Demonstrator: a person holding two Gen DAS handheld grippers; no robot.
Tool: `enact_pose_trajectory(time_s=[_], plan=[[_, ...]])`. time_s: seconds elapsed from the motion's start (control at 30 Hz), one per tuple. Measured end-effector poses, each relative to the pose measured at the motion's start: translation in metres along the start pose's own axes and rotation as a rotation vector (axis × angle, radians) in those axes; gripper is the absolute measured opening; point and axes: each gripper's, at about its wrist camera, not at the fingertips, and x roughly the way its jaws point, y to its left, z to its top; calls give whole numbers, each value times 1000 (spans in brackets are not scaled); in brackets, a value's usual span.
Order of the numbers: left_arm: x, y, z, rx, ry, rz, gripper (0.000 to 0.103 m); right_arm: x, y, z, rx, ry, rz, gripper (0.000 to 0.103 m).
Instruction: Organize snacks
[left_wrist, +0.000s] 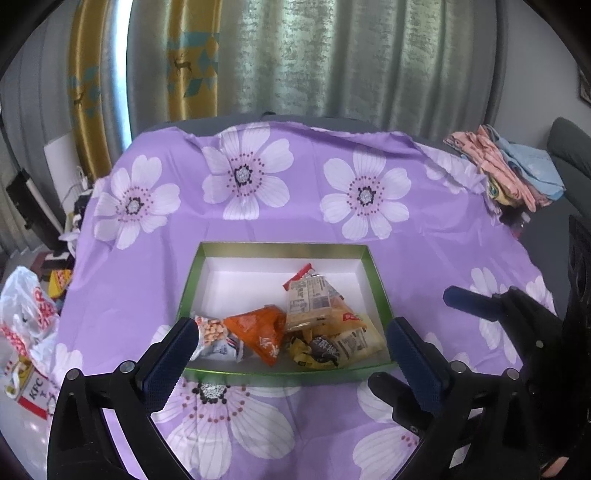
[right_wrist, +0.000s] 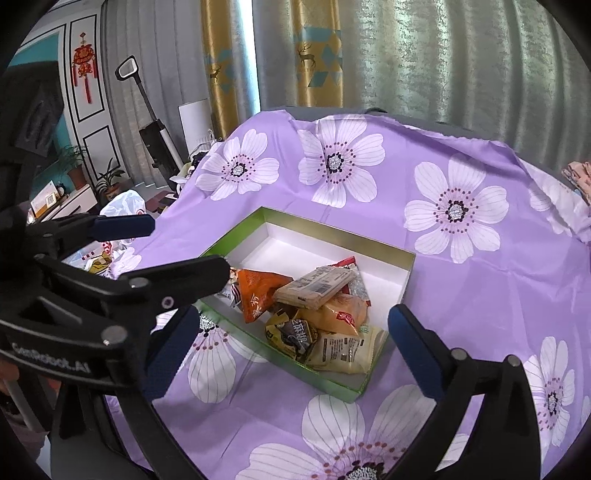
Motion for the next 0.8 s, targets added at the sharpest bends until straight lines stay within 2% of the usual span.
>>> enact_pose_trajectory(time_s=[0.17,0.3,0.8], plan=[[-15,-2,0,8,-18,49,101,-14,7,5,-13,-22,-14,103],[-27,1,1,-10,-36,43,102,-24,10,8,-21,-34,-24,103],[-67,0,7,-7,-124,103,101,-56,23,18,-54,-78,-42,103]])
